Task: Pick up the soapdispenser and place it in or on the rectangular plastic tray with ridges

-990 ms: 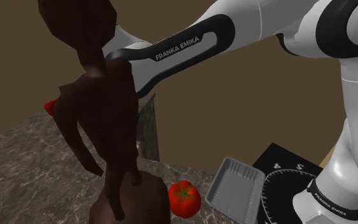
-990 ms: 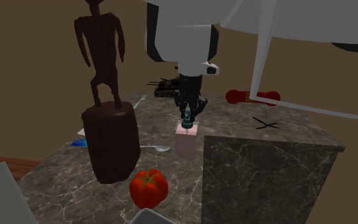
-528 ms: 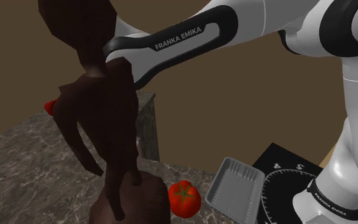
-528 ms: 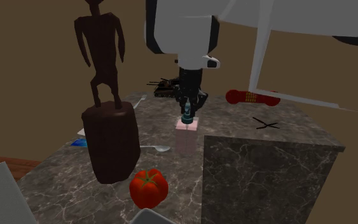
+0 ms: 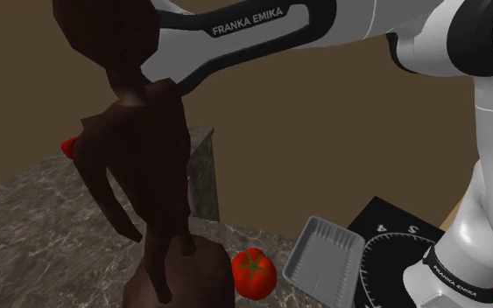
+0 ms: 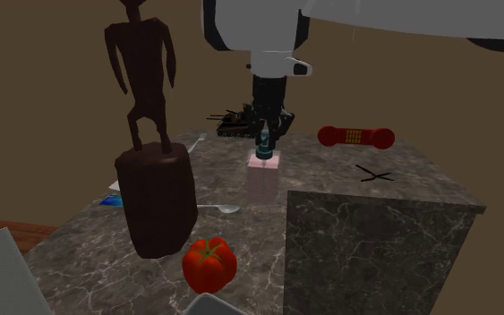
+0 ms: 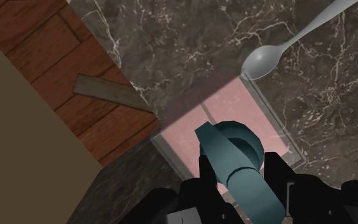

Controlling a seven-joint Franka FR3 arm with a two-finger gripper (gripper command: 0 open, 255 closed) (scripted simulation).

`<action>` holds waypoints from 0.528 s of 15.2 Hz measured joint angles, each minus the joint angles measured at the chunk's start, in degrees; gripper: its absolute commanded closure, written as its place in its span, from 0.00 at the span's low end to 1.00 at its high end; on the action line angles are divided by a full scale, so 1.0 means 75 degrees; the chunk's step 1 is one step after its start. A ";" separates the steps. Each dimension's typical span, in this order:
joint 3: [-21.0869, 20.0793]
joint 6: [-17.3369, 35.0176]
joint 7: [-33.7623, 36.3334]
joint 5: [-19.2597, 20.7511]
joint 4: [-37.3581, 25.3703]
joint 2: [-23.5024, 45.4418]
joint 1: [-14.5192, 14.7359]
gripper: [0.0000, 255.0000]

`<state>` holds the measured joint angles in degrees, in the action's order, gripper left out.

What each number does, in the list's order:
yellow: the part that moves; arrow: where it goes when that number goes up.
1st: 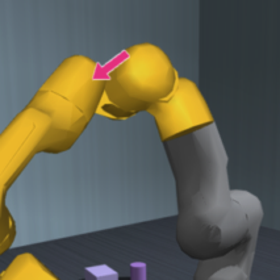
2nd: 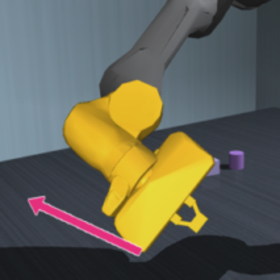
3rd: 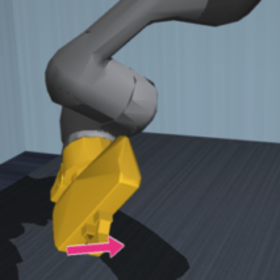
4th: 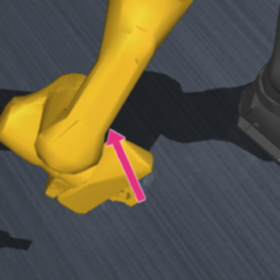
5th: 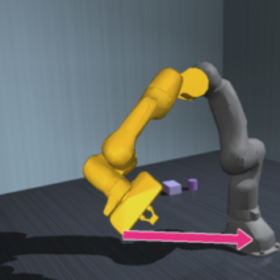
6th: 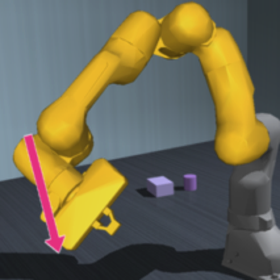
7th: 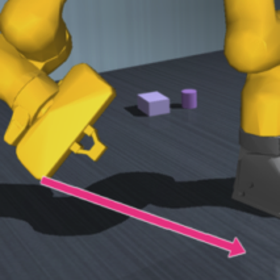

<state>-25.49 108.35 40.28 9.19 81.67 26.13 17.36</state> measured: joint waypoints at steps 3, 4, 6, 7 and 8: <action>-0.0017 -0.0275 -0.0011 -0.0025 -0.0234 -0.0048 0.0015 1.00; -0.0025 -0.0382 -0.0014 -0.0039 -0.0311 -0.0080 0.0018 1.00; -0.0028 -0.0573 -0.0024 -0.0039 -0.0516 -0.0068 0.0037 1.00; -0.0032 -0.0680 -0.0023 -0.0042 -0.0621 -0.0071 0.0049 1.00; -0.0036 -0.0783 -0.0019 -0.0042 -0.0730 -0.0067 0.0066 1.00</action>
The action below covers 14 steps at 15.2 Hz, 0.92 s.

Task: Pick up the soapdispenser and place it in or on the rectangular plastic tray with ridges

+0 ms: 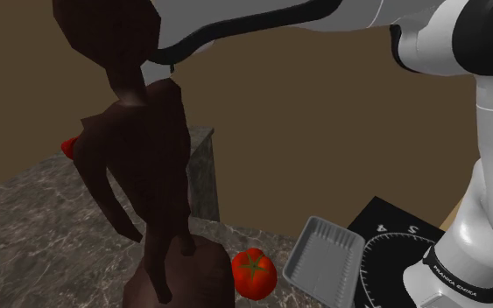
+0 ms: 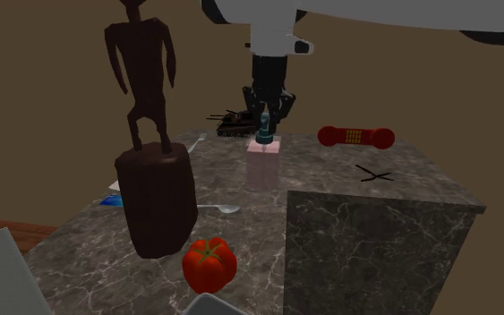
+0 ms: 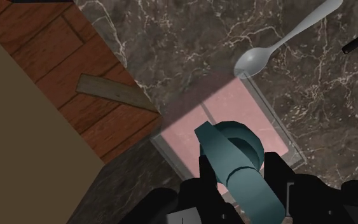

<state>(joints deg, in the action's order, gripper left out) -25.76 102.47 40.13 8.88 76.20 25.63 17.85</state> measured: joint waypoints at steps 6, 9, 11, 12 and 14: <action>-0.0110 0.0085 -0.0199 -0.0431 0.1090 -0.1076 -0.0390 1.00; -0.0169 0.0376 -0.0446 -0.0964 0.2479 -0.2282 -0.0724 1.00; -0.0153 0.0425 -0.0641 -0.1287 0.3132 -0.2955 -0.0859 1.00; -0.0146 0.0472 -0.0709 -0.1436 0.3463 -0.3273 -0.0891 1.00; -0.0079 0.0472 -0.0923 -0.1794 0.4168 -0.4040 -0.0951 1.00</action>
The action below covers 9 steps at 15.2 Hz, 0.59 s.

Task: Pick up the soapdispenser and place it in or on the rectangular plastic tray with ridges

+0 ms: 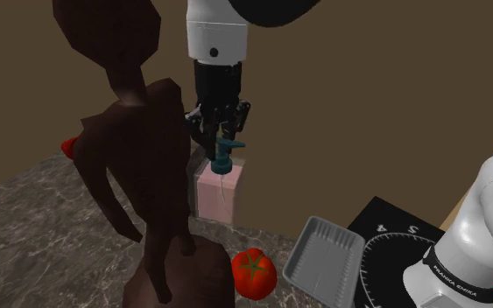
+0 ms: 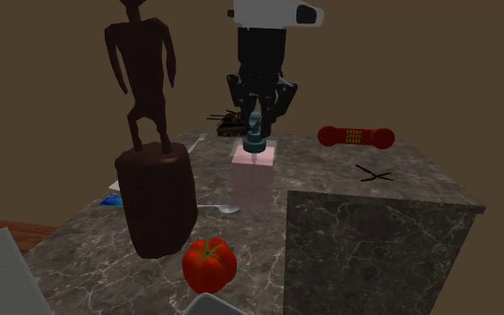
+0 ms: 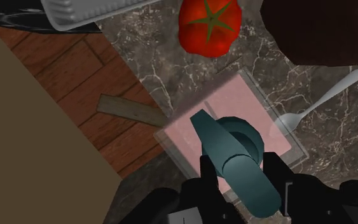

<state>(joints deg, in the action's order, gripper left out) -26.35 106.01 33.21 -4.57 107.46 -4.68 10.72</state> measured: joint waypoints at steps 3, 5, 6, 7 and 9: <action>0.0166 -0.0126 -0.0313 -0.0417 0.0779 -0.0969 -0.0010 1.00; 0.0313 -0.0171 -0.0531 -0.0639 0.1312 -0.1569 0.0012 1.00; 0.0378 -0.0255 -0.0603 -0.0766 0.1589 -0.1938 0.0057 1.00; 0.0446 -0.0358 -0.0669 -0.0877 0.1831 -0.2294 0.0106 1.00; 0.0607 -0.0507 -0.0826 -0.1037 0.2306 -0.2917 0.0188 1.00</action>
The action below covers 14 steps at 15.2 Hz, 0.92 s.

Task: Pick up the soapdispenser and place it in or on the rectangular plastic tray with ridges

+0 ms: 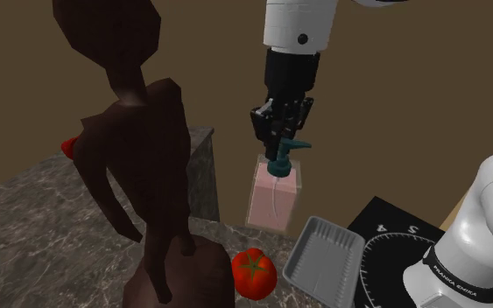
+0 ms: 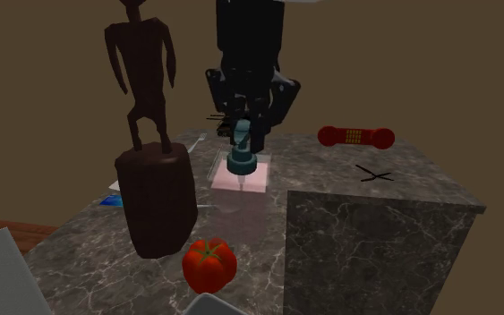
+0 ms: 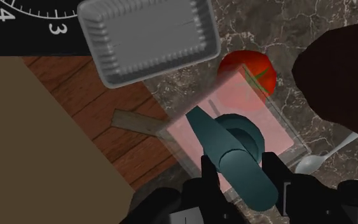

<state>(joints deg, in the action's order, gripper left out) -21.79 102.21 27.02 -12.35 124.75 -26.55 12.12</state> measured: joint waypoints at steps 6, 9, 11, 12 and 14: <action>0.0526 -0.0843 -0.0328 -0.0275 0.1124 -0.1931 0.0316 1.00; 0.0725 -0.1356 -0.0358 -0.0328 0.1518 -0.2823 0.0483 1.00; 0.0835 -0.1521 -0.0414 -0.0310 0.1682 -0.3134 0.0528 1.00; 0.0832 -0.1484 -0.0421 -0.0323 0.1779 -0.3190 0.0541 1.00; 0.0805 -0.1333 -0.0440 -0.0355 0.1998 -0.3252 0.0560 1.00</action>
<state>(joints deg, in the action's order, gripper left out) -15.75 92.21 23.72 -15.01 139.74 -50.94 16.32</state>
